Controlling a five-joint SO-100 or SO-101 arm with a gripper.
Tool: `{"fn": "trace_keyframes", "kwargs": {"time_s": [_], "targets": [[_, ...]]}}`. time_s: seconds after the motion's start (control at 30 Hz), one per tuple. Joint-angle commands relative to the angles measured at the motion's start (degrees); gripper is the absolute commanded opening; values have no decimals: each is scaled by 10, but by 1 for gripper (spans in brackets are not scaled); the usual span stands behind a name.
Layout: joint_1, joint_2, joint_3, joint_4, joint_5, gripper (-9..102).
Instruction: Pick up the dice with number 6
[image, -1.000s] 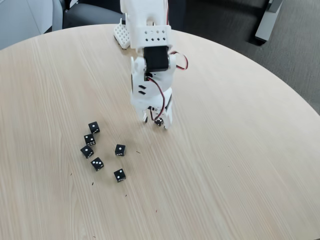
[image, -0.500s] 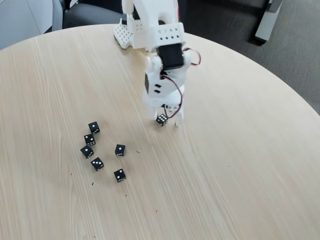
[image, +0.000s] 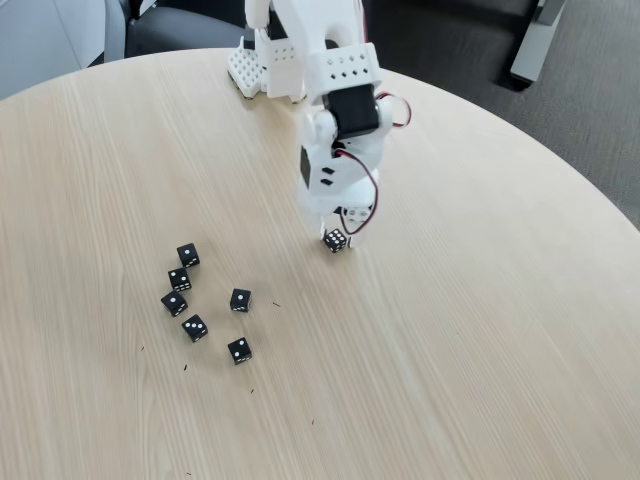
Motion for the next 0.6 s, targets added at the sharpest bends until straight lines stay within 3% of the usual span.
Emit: {"fn": "trace_keyframes", "kwargs": {"time_s": [0.0, 0.33, 0.57], "targets": [[-7, 0, -6, 4, -1, 11], [-3, 0, -6, 4, -6, 0], [-4, 1, -6, 4, -8, 0]]}}
